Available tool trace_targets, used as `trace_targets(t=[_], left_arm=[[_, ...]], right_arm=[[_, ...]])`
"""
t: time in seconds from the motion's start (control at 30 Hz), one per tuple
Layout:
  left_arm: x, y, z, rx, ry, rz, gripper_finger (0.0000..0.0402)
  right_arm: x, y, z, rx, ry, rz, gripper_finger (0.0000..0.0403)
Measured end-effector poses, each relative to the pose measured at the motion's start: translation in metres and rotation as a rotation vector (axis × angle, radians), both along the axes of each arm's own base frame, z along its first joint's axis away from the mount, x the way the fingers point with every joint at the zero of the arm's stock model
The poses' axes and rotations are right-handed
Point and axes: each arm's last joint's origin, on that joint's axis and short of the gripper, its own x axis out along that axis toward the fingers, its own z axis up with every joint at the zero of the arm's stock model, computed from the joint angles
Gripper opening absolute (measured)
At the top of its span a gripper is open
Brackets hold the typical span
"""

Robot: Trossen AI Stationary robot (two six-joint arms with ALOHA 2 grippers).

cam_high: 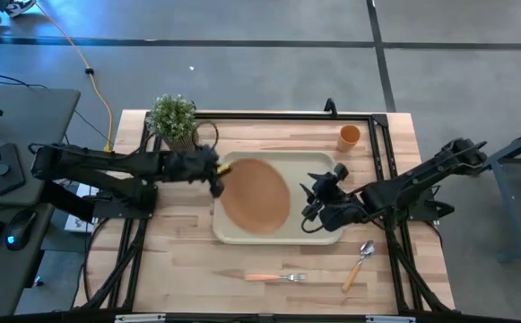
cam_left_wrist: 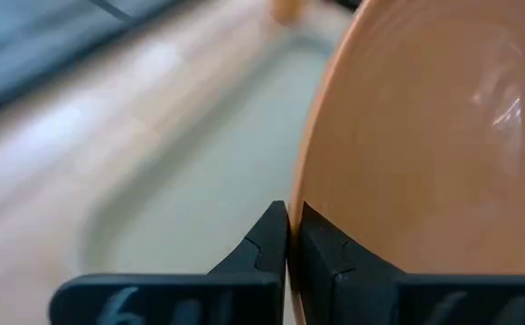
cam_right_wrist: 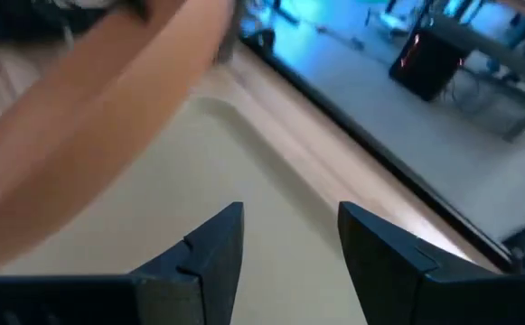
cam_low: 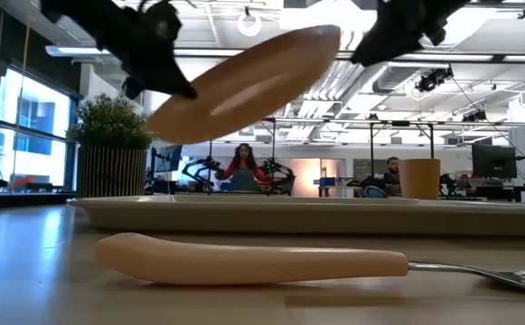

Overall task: Pick and place plate/cup/fork/spoon on tray
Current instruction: Put the light orange plate on the light brown tray

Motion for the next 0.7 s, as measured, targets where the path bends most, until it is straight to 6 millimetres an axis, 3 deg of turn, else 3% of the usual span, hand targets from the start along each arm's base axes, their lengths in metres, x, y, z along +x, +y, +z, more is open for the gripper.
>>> trace_targets(t=[0.13, 0.3, 0.47, 0.7], left_arm=[[0.017, 0.023, -0.008, 0.05, -0.033, 0.057, 0.0001], [0.042, 0.048, -0.032, -0.033, -0.079, 0.002, 0.0003], [0.062, 0.065, -0.05, -0.125, -0.007, 0.005, 0.0003], [0.086, 0.071, -0.073, -0.22, 0.191, -0.082, 0.0004]], right_arm=[[-0.017, -0.007, -0.005, 0.08, 0.049, -0.039, 0.0173], [-0.038, -0.013, -0.007, 0.136, 0.028, -0.107, 0.0187], [-0.051, -0.018, -0.01, 0.14, -0.017, -0.161, 0.0208], [-0.058, -0.031, -0.054, 0.158, -0.054, -0.252, 0.0232]])
